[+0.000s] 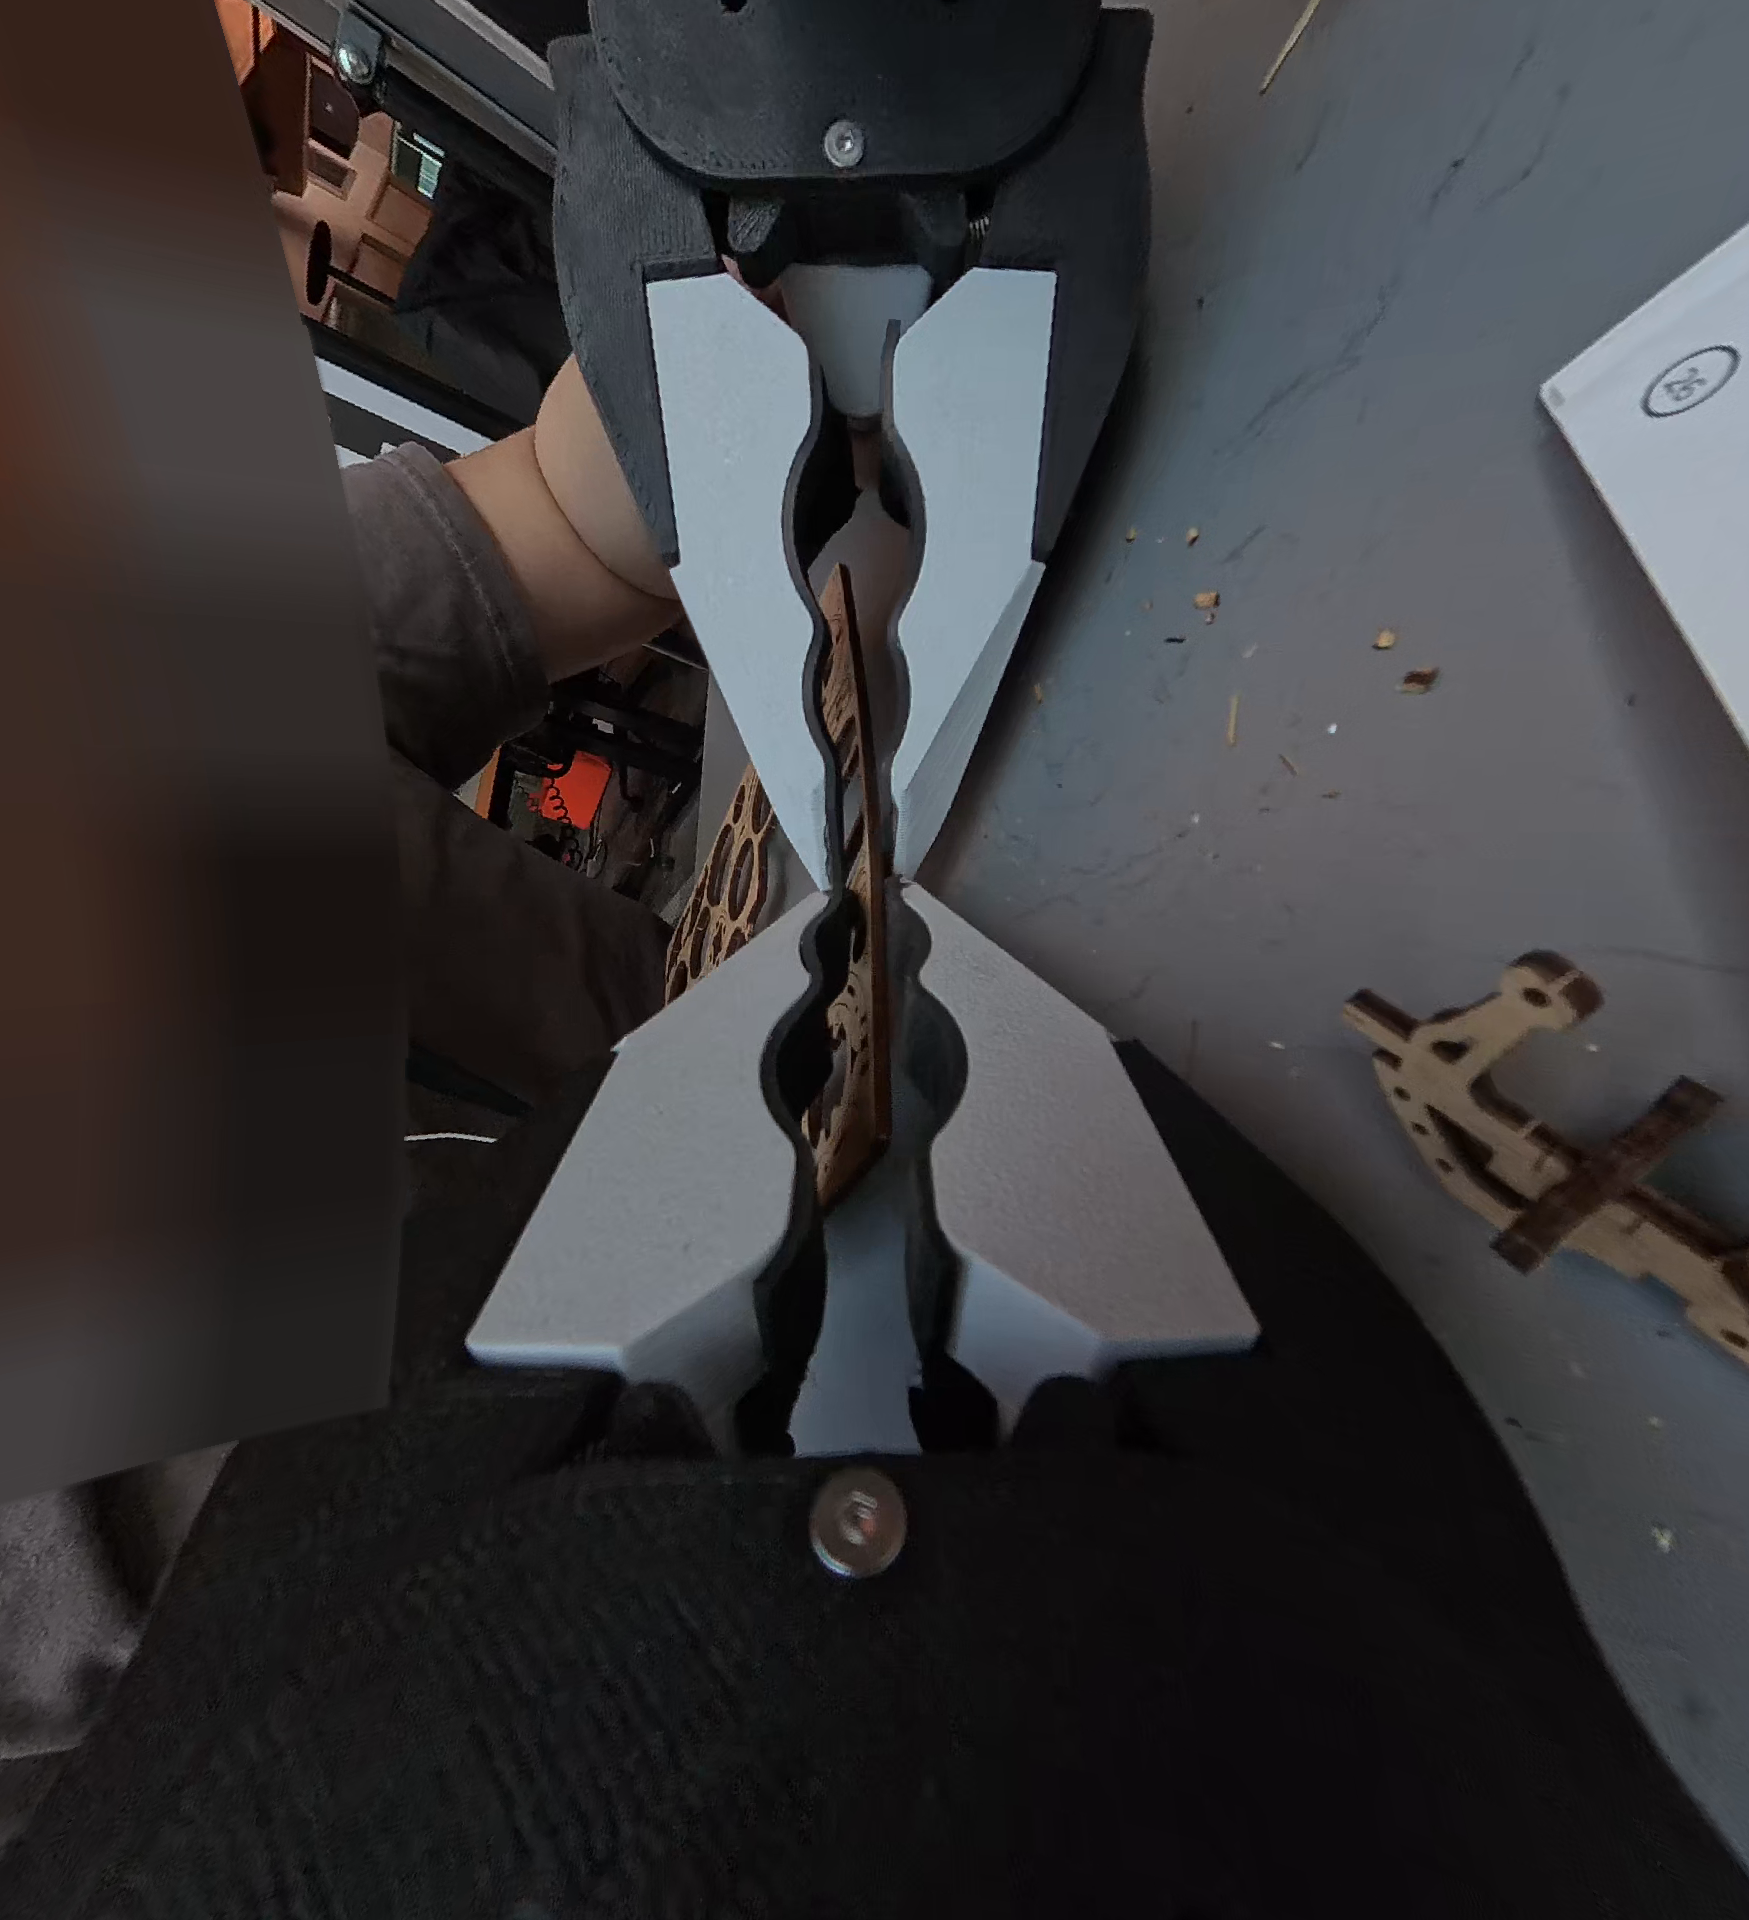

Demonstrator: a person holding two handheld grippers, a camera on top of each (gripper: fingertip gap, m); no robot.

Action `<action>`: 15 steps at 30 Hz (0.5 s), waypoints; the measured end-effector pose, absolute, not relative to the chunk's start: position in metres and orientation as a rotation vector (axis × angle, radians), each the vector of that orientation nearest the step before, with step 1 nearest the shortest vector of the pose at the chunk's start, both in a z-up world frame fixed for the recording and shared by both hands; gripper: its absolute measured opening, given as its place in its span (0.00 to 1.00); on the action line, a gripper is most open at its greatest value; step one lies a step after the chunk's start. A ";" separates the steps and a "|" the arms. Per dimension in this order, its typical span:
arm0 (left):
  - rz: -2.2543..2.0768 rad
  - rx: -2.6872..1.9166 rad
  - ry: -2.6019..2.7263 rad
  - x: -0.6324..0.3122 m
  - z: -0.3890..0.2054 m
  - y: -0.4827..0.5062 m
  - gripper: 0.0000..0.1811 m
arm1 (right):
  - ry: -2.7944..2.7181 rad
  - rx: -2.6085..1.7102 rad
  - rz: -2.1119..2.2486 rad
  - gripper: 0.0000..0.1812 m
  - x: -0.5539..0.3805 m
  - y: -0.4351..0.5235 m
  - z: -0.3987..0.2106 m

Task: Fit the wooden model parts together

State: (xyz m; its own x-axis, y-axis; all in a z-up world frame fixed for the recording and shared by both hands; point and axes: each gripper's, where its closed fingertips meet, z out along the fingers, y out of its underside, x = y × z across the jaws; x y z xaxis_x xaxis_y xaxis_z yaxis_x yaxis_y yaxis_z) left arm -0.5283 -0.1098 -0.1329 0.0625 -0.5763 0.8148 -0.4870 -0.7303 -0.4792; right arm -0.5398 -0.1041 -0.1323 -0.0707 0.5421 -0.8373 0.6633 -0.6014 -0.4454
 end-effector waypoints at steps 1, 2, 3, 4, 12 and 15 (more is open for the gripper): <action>-1.779 -2.230 1.108 -0.529 -0.132 -0.108 0.02 | 1.353 2.066 -1.774 0.02 -0.539 -0.104 -0.132; -1.781 -2.228 1.093 -0.530 -0.131 -0.106 0.01 | 1.360 2.065 -1.772 0.02 -0.539 -0.105 -0.132; -1.783 -2.227 1.071 -0.531 -0.130 -0.104 0.01 | 1.365 2.065 -1.768 0.02 -0.539 -0.105 -0.132; -1.793 -2.223 1.047 -0.532 -0.129 -0.101 0.00 | 1.368 2.062 -1.768 0.02 -0.539 -0.105 -0.132; -1.832 -2.238 1.054 -0.532 -0.129 -0.105 0.02 | 1.417 2.054 -1.779 0.02 -0.538 -0.107 -0.131; -1.851 -2.249 1.085 -0.532 -0.130 -0.111 0.02 | 1.424 2.055 -1.788 0.02 -0.538 -0.106 -0.130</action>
